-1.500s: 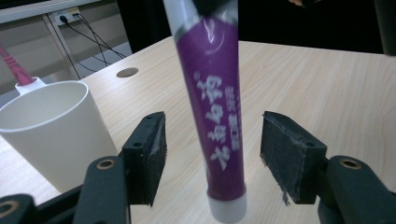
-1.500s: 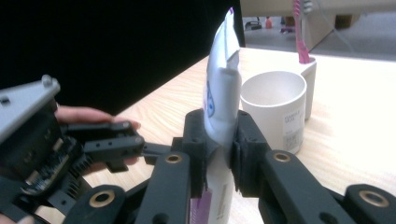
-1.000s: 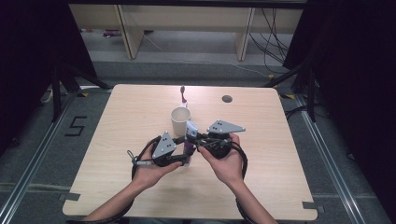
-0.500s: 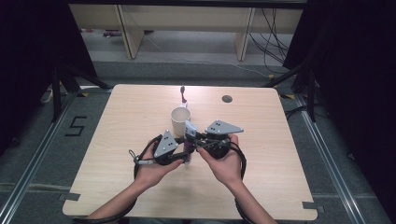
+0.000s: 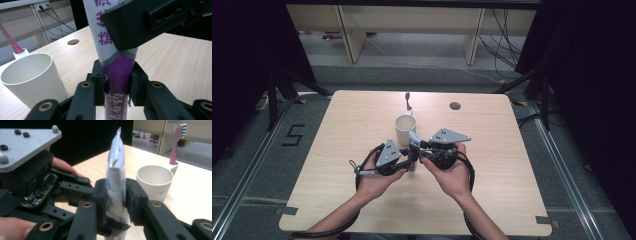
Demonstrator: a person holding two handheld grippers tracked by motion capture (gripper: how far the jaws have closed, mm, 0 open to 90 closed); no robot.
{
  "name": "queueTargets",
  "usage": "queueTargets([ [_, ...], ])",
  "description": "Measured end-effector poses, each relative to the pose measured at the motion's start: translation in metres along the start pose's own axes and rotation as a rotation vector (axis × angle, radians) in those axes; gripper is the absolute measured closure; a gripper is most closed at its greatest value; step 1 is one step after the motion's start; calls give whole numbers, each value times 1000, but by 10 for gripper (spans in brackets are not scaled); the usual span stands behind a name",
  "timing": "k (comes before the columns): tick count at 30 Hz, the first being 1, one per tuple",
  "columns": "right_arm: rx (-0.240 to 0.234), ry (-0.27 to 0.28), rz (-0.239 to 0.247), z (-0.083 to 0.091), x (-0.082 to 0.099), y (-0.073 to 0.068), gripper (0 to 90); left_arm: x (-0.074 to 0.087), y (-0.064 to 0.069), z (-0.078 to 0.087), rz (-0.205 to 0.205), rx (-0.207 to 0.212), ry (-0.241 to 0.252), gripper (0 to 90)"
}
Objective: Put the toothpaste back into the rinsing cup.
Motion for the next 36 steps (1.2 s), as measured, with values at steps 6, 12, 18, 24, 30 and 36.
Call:
queueTargets([
  [6,-9,34,-25,1,-4,1,604,-3,-3,2,10,-6,25,751],
  [12,2,79,-47,7,-7,3,509,-6,-8,4,25,-12,42,762],
  [18,26,128,-52,18,-11,10,471,-9,-13,9,33,-23,46,764],
  [24,41,165,-48,30,-8,14,440,-13,-19,13,40,-33,50,764],
  [30,78,165,-45,42,10,25,426,-20,-25,16,59,-25,70,764],
  [36,109,145,-64,47,32,31,375,-26,-31,19,64,-38,74,764],
])
Point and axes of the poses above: each handheld gripper's, and its own axes: z roughly backward along the jaws, x roughly out of its underside, y roughly to its right, the point moved 7 cm from there along -z, roughly forward along the jaws, and after that the axes turned 14 degrees about z, right-handed, at the moved point
